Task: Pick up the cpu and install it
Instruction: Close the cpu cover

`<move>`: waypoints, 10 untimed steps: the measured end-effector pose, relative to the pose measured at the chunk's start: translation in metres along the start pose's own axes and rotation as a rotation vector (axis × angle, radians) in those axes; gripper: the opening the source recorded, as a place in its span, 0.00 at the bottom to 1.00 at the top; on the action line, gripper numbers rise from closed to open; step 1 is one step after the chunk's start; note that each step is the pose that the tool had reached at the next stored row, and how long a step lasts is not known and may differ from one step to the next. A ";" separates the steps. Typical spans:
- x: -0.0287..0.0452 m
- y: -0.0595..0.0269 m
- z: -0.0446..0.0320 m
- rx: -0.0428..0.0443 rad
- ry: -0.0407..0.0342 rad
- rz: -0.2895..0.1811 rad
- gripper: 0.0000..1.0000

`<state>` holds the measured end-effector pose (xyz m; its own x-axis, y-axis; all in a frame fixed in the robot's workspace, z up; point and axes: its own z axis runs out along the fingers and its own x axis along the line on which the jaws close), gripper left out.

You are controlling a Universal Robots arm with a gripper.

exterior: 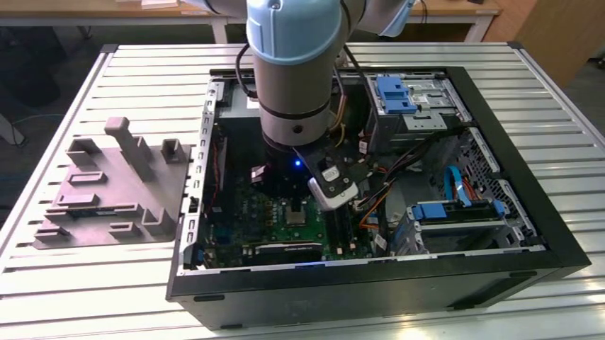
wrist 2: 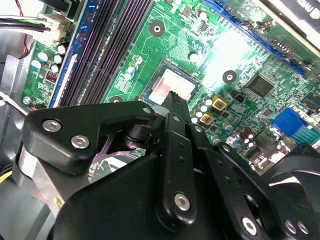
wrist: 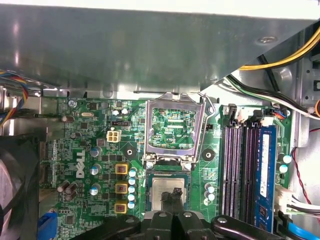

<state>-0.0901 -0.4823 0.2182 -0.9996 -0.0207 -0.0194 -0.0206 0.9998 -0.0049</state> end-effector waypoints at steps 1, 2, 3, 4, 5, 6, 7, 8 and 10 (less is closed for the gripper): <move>0.0000 0.0000 -0.0002 0.0000 0.0000 0.000 0.11; 0.0000 0.0000 -0.0004 0.0001 0.0000 0.000 0.11; 0.0000 0.0000 -0.0006 0.0001 0.0001 0.000 0.11; 0.0000 0.0000 -0.0007 0.0000 0.0000 0.000 0.11; 0.0000 0.0000 -0.0009 0.0000 0.0000 0.000 0.11; 0.0000 0.0000 -0.0011 0.0000 0.0000 0.000 0.11; 0.0000 0.0000 -0.0013 0.0000 0.0000 0.000 0.11; 0.0000 0.0000 -0.0015 0.0001 0.0000 0.000 0.11; 0.0000 0.0000 -0.0019 0.0000 0.0000 0.000 0.11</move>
<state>-0.0901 -0.4823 0.2201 -0.9996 -0.0207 -0.0194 -0.0206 0.9998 -0.0049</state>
